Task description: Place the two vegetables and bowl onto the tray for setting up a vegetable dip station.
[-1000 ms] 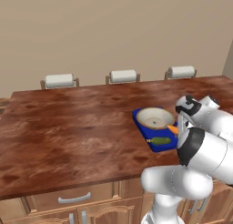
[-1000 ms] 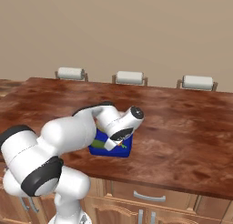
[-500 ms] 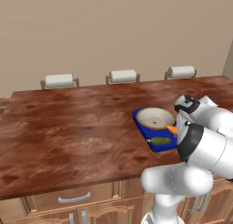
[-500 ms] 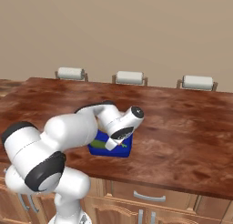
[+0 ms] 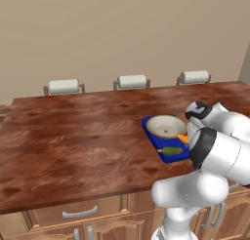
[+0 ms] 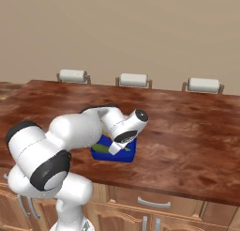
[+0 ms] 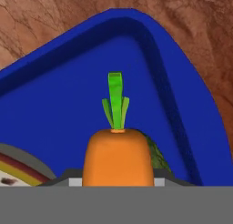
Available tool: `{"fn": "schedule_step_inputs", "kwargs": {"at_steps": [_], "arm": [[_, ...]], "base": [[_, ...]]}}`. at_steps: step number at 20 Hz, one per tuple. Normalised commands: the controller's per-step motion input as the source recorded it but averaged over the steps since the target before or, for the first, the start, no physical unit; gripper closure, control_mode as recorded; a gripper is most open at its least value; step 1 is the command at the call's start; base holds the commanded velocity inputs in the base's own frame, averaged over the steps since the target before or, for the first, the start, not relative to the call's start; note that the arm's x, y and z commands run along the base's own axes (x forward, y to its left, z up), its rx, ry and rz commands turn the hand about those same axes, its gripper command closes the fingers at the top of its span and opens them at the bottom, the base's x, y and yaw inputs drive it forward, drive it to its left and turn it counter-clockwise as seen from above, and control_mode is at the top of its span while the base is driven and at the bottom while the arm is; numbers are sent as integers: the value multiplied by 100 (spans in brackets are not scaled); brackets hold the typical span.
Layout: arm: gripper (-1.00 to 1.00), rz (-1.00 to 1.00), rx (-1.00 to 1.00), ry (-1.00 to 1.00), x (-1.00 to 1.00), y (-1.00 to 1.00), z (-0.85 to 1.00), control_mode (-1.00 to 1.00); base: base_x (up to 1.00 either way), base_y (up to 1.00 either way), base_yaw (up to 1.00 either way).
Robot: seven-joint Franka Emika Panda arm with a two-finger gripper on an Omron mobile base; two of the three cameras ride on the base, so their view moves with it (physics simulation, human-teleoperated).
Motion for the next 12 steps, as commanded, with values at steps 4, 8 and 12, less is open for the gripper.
{"fn": "schedule_step_inputs", "kwargs": {"at_steps": [4,8,12], "arm": [[100,0,2,0,10,2,-6,-100],[100,1,2,0,7,1,-8,-100],[100,0,3,0,5,3,-13,-100]], "base": [[0,0,0],[0,0,0],[0,0,0]]}}
